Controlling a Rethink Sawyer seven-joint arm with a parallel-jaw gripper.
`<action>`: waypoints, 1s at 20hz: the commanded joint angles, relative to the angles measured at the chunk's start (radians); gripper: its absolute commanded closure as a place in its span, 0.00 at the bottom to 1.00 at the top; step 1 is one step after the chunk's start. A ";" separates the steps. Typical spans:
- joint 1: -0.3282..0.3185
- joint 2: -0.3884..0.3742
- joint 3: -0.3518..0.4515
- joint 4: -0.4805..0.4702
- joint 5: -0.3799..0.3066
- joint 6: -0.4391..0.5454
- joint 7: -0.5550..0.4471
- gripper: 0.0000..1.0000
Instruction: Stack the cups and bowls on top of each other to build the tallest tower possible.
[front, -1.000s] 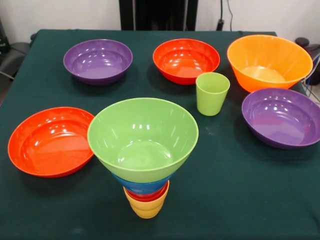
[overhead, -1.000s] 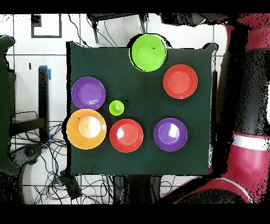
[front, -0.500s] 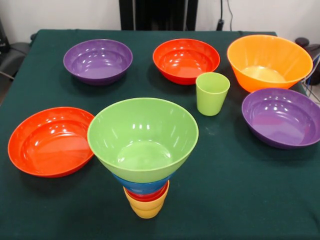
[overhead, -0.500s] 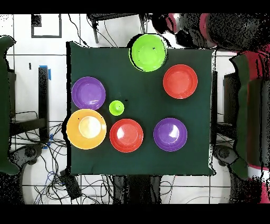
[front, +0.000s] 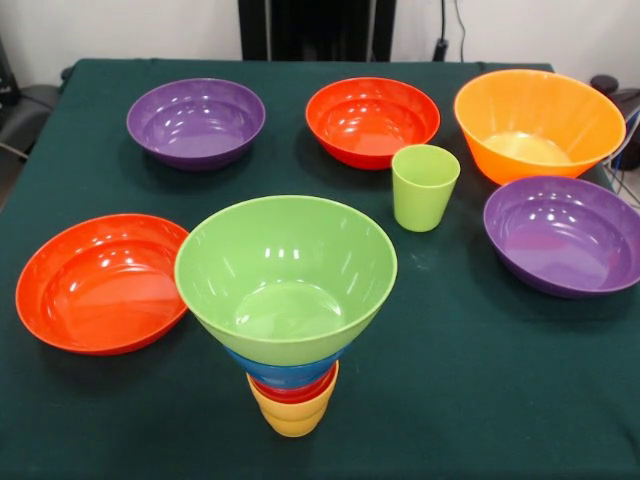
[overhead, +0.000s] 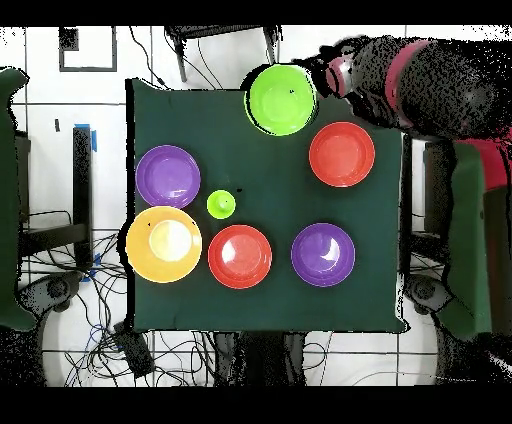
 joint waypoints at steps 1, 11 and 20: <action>-0.015 -0.008 -0.036 0.225 -0.008 -0.073 0.082 0.00; -0.068 -0.017 -0.024 0.336 -0.008 -0.162 0.080 0.00; -0.113 -0.043 -0.008 0.402 0.001 -0.186 0.072 0.00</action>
